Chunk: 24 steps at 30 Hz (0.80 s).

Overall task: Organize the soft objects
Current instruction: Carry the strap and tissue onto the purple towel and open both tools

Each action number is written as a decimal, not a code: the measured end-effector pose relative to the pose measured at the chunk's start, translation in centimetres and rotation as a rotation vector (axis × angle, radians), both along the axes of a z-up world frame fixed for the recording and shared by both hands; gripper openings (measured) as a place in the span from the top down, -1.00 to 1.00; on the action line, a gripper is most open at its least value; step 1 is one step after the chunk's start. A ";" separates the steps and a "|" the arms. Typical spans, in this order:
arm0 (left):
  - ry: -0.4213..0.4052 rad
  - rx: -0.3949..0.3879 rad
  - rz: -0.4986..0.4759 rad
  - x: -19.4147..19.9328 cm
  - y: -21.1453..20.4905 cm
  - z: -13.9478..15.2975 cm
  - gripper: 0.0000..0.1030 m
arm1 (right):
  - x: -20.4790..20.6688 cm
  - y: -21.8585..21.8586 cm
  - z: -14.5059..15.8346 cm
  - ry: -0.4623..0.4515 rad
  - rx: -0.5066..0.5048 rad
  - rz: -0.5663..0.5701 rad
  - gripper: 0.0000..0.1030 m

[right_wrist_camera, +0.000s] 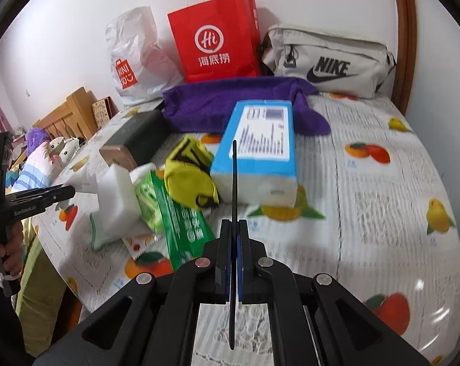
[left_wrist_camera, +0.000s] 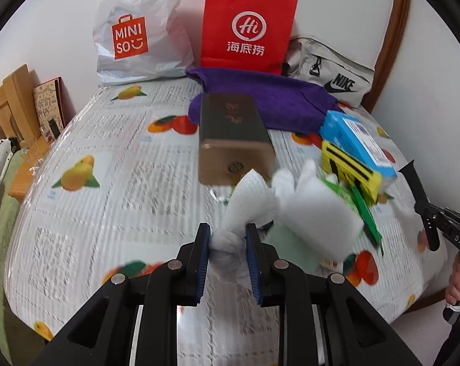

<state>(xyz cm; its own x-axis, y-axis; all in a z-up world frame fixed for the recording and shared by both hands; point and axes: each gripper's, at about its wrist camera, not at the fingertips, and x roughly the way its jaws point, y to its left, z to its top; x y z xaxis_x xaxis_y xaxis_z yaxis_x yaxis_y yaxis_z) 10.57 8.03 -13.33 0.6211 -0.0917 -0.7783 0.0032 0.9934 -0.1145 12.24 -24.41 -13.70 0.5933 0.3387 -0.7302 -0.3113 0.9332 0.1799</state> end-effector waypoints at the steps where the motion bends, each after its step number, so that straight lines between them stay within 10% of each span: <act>1: -0.002 -0.002 0.006 0.5 0.2 0.2 0.57 | 0.4 0.1 0.3 -0.006 0.000 0.004 0.94; 24: -0.032 -0.027 0.062 13.9 1.2 4.1 0.57 | 14.9 1.8 4.8 -0.057 0.037 -0.012 0.94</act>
<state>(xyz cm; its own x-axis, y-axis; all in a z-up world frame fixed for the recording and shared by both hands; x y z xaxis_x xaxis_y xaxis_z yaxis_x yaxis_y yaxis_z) 24.50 9.25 -9.19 0.6504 -0.0734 -0.7560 -0.0538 0.9884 -0.1422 27.11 -22.65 -8.85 0.6375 0.3575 -0.6825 -0.3108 0.9299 0.1968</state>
